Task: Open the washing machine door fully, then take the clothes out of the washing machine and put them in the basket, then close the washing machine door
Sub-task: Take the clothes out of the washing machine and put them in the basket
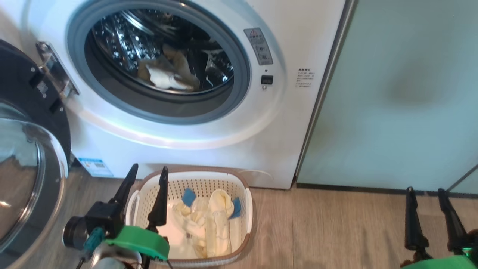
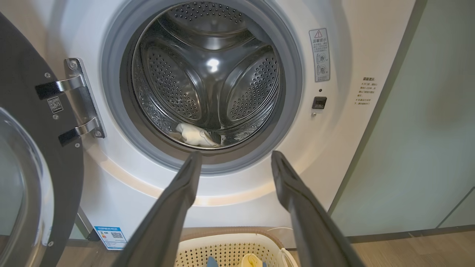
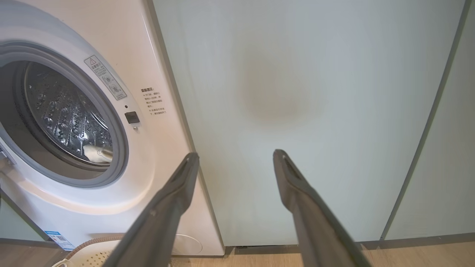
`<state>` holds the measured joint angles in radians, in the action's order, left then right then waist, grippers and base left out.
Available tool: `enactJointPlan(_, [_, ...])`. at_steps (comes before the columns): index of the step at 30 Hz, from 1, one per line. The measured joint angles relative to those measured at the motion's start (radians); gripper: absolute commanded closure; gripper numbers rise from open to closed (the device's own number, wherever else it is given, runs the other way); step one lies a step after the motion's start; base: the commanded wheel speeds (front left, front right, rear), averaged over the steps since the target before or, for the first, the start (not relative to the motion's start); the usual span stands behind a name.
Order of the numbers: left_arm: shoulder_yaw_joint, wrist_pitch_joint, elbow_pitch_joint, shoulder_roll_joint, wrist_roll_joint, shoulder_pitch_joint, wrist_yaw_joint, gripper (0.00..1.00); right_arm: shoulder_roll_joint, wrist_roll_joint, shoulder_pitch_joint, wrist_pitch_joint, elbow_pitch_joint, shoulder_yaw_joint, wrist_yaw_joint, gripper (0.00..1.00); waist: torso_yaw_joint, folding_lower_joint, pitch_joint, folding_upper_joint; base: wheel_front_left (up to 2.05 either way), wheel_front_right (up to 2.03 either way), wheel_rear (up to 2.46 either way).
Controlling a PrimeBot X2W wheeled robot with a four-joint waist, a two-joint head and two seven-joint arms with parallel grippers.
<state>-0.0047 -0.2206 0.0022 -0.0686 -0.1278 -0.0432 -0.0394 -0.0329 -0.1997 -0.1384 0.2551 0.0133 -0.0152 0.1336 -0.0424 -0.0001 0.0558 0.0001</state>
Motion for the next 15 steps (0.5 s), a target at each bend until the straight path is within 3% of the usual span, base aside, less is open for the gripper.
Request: enactJointPlan(15, [-0.006, 0.020, -0.045, -0.003, 0.000, -0.021, 0.022, 0.00, 0.000, -0.002, -0.005, 0.000, 0.001, 0.014, 0.000, 0.00, -0.007, 0.0002, -0.013, 0.0000, 0.00, 0.00, 0.00])
